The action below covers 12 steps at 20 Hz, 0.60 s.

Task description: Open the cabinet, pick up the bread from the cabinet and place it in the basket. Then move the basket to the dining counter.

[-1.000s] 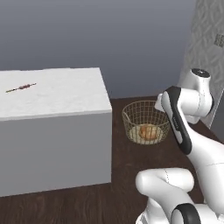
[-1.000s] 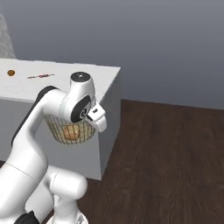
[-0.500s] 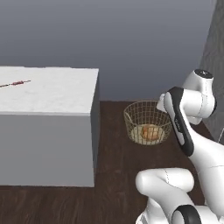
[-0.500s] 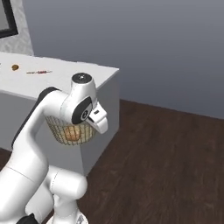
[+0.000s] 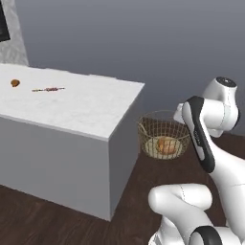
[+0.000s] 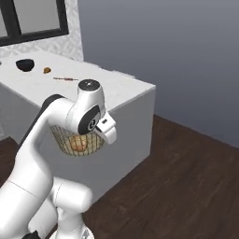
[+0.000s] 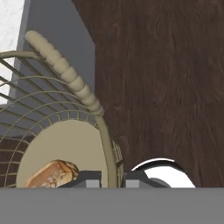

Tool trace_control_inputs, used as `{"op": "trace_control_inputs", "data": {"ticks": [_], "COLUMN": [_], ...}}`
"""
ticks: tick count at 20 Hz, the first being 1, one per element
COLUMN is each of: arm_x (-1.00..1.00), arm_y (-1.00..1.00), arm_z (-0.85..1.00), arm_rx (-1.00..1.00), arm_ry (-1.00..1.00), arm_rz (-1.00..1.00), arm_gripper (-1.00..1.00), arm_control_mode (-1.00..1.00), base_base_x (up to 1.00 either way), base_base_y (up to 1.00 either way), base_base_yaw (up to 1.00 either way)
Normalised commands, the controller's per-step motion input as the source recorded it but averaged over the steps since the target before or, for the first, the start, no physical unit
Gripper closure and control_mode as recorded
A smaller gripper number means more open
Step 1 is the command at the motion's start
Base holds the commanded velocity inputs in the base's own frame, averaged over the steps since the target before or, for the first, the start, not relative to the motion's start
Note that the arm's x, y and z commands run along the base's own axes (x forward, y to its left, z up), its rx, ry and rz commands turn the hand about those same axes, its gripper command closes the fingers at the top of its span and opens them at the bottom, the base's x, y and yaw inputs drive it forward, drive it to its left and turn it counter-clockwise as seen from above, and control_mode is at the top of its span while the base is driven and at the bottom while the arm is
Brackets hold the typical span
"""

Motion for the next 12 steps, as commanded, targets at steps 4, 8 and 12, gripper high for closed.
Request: {"op": "trace_control_inputs", "data": {"ticks": [4,8,12], "arm_x": [0.00,0.00,0.00], "arm_y": [0.00,0.00,0.00], "arm_z": [0.00,0.00,0.00], "arm_rx": [0.00,0.00,0.00], "arm_ry": [0.00,0.00,0.00], "arm_rz": [0.00,0.00,0.00], "arm_gripper": [1.00,1.00,1.00], "arm_control_mode": [1.00,1.00,1.00], "base_base_x": [0.49,0.40,0.29], "base_base_y": [-0.94,-1.00,-1.00], "base_base_yaw": [0.50,0.47,0.45]}}
